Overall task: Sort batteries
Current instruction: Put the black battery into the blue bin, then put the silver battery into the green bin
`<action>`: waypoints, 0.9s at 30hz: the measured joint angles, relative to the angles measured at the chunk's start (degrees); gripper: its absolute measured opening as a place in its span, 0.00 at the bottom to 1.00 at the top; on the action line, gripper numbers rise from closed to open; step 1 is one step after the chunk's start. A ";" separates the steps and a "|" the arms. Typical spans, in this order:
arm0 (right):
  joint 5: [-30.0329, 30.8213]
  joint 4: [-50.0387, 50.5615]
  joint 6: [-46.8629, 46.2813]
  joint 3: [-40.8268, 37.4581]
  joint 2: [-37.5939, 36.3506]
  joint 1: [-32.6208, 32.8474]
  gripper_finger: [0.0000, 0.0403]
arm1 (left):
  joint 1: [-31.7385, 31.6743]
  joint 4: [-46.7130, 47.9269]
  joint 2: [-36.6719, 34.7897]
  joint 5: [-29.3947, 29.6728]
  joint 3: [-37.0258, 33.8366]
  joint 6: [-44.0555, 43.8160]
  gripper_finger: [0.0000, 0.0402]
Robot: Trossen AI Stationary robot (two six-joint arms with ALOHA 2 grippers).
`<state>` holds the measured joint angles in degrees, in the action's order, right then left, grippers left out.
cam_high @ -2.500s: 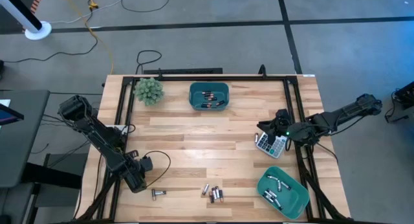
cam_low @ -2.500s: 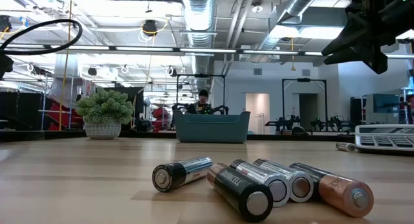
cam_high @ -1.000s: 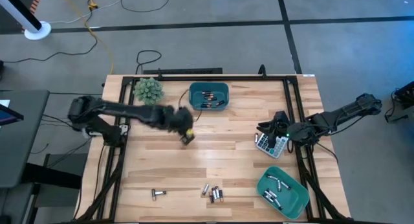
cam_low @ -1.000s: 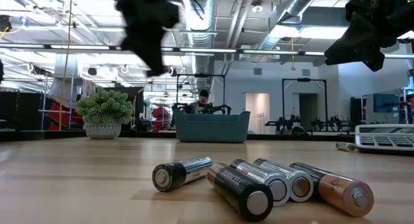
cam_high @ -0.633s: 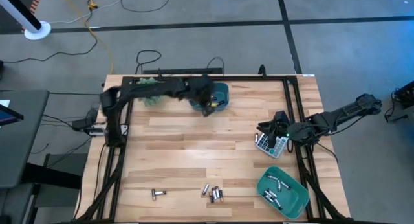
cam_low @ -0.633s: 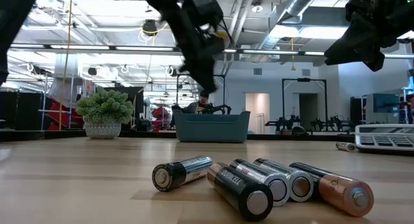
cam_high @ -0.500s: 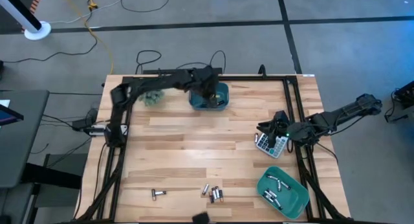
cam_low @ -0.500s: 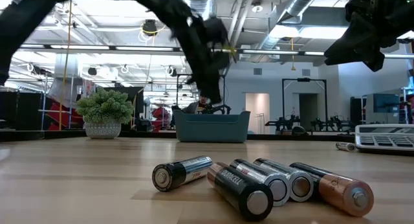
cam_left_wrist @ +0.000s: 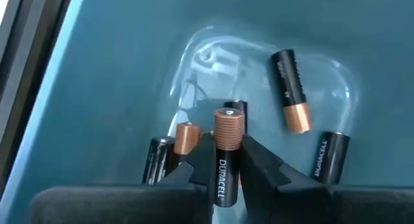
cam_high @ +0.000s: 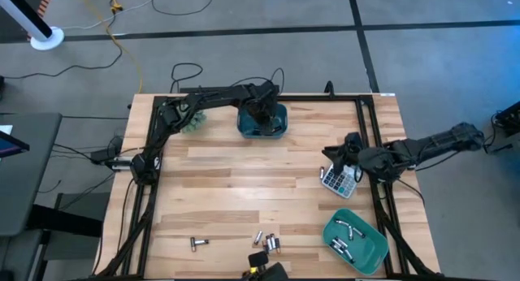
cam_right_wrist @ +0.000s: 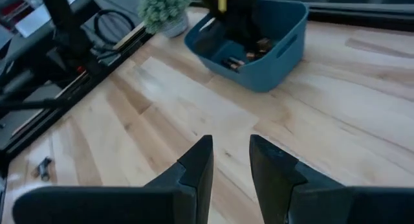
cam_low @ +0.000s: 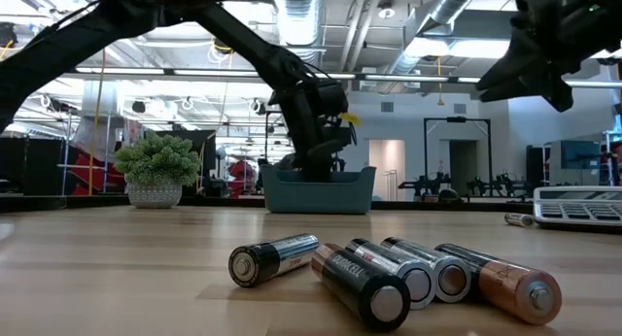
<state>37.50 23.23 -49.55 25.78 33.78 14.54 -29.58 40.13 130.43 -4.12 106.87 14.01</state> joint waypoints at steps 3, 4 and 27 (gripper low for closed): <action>0.02 -0.54 -0.10 0.00 0.00 -1.32 0.29 | 0.04 -0.05 0.00 0.02 -0.03 0.22 0.16; 0.05 -0.93 -0.09 0.00 0.00 -1.69 0.29 | 0.04 -0.05 0.00 0.05 -0.02 0.05 0.20; 0.11 -1.78 0.50 0.01 0.00 -3.08 0.29 | 0.12 2.61 -3.17 0.22 0.02 -4.15 0.31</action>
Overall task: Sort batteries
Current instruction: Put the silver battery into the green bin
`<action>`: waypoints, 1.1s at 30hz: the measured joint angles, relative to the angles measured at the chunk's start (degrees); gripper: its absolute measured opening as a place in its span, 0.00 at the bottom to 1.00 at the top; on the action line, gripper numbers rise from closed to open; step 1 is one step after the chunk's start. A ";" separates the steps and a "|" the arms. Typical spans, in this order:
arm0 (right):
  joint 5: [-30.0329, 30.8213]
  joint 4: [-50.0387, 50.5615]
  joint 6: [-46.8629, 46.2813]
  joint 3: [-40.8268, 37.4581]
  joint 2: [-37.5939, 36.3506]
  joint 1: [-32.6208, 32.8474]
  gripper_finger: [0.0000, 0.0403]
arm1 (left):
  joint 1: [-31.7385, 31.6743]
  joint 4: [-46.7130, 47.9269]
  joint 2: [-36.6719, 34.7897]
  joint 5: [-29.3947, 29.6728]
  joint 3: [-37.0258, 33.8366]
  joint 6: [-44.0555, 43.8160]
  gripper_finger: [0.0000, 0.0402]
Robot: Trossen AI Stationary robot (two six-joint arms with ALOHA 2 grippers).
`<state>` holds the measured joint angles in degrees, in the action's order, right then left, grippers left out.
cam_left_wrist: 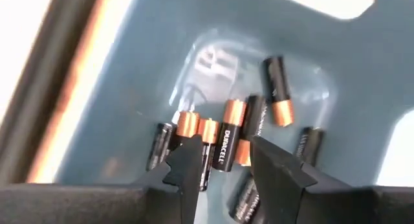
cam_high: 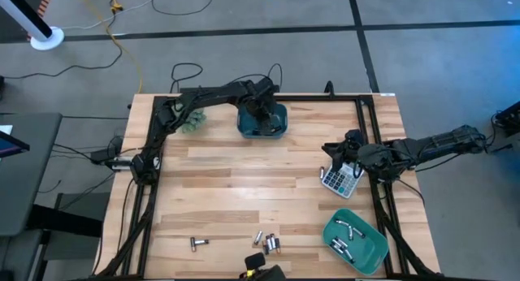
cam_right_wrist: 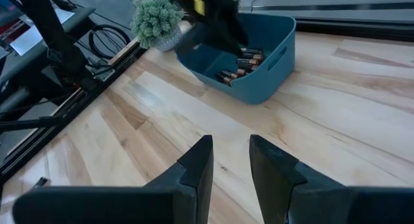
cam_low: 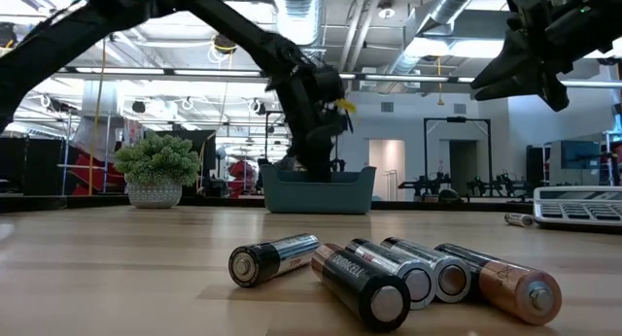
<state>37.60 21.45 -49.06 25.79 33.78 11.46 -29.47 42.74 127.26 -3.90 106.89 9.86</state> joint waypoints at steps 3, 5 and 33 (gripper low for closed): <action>0.00 0.62 0.00 0.01 0.00 0.00 0.29 | 0.30 0.39 -2.97 0.13 0.02 -0.56 0.31; 0.00 0.64 0.00 0.01 0.00 0.00 0.29 | 0.65 0.84 -5.28 0.24 0.02 -1.54 0.31; -10.04 -1.11 12.04 0.10 3.43 0.00 0.57 | 36.95 -1.46 -19.22 10.40 -18.51 -43.43 0.31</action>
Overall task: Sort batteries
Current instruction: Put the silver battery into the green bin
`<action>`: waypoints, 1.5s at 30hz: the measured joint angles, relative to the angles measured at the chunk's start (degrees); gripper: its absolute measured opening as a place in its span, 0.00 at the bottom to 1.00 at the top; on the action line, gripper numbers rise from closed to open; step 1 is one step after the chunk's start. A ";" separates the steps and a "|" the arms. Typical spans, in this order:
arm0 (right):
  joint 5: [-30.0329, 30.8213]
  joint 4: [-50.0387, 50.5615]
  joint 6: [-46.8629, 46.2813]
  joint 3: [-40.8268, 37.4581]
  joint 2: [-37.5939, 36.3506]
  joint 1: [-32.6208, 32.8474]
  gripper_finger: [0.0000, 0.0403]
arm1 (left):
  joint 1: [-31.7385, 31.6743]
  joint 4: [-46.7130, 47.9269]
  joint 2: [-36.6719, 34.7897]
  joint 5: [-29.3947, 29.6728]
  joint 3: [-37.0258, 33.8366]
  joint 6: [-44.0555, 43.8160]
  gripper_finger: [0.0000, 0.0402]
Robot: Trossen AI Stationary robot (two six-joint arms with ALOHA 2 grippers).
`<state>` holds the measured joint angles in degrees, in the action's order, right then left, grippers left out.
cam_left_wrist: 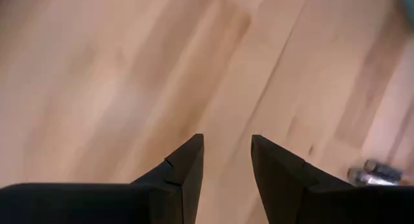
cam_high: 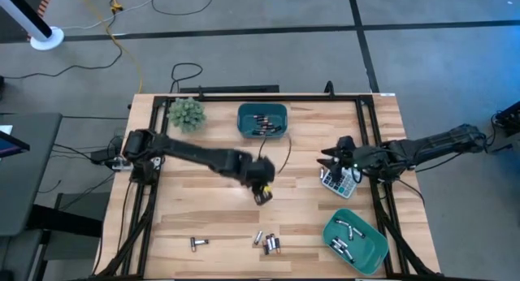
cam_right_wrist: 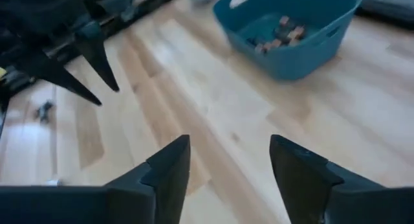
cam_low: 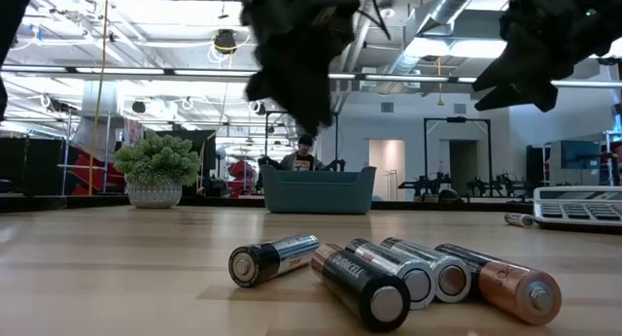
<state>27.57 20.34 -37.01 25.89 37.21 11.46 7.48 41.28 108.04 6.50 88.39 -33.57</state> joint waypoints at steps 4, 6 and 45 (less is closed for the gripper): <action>-4.00 0.40 -2.61 0.27 3.47 -0.13 0.59 | 4.84 -4.04 -1.42 3.31 -5.66 -7.05 0.31; -6.15 1.02 -4.86 1.39 6.41 -0.67 0.59 | 6.85 -6.35 -2.73 5.48 -8.85 -9.81 0.31; -24.42 26.05 -33.09 20.68 50.88 -16.14 0.59 | 3.59 -9.17 -83.00 20.02 -63.17 8.42 0.31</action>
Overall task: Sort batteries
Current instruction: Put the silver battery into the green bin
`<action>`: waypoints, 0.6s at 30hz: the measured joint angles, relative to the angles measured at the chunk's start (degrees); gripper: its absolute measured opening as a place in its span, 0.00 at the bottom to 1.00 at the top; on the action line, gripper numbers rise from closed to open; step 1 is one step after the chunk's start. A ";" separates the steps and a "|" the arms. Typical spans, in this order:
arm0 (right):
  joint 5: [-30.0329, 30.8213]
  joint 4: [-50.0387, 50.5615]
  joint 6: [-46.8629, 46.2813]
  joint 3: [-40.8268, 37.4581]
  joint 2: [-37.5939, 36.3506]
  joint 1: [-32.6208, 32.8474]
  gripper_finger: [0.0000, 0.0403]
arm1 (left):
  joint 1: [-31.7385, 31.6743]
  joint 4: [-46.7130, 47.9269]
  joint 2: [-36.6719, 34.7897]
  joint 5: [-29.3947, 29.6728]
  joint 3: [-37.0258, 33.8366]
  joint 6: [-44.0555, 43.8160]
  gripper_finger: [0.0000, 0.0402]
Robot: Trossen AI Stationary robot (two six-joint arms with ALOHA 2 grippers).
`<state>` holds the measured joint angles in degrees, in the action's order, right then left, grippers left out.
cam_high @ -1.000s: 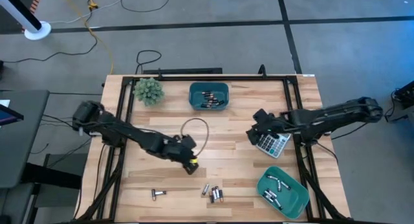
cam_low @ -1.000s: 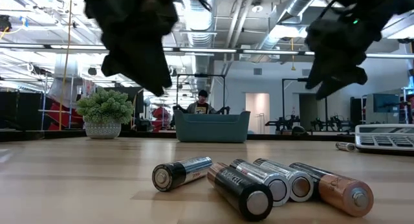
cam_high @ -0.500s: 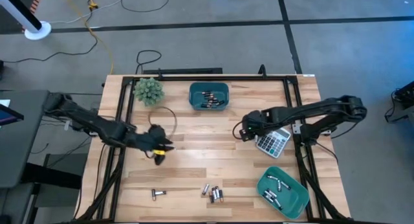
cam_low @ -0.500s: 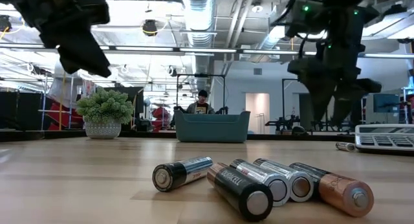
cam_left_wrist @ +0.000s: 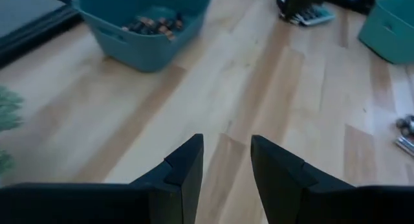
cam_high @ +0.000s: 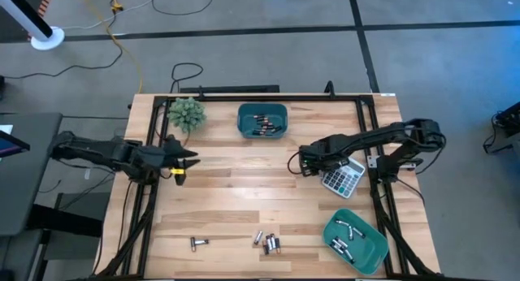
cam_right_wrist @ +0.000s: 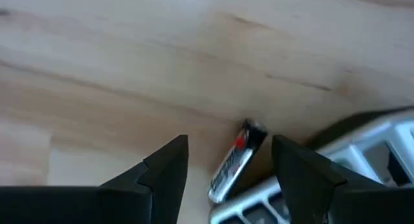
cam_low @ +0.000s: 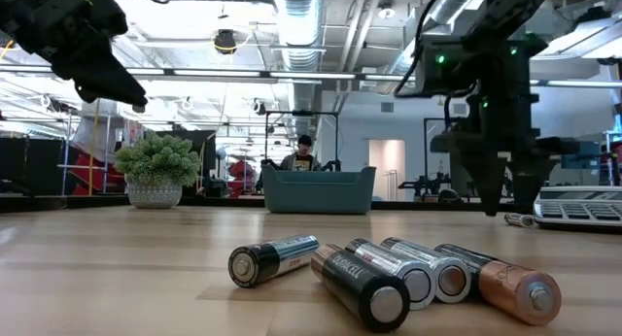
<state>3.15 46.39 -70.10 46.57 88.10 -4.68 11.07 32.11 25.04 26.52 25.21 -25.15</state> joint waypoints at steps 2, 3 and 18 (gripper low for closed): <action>-1.26 -1.24 1.07 0.00 1.48 -0.72 0.59 | -0.84 1.42 -1.76 0.34 0.00 0.00 0.31; -2.13 -1.97 1.38 0.00 2.37 -1.02 0.59 | -1.18 1.84 -2.31 0.56 0.00 0.01 0.31; -6.55 -4.67 1.18 0.05 6.11 -0.73 0.22 | -2.23 6.63 -2.94 5.07 0.00 1.05 0.31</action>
<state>-3.40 41.72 -68.93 46.62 94.21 -5.41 8.84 38.74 22.11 31.59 25.21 -24.10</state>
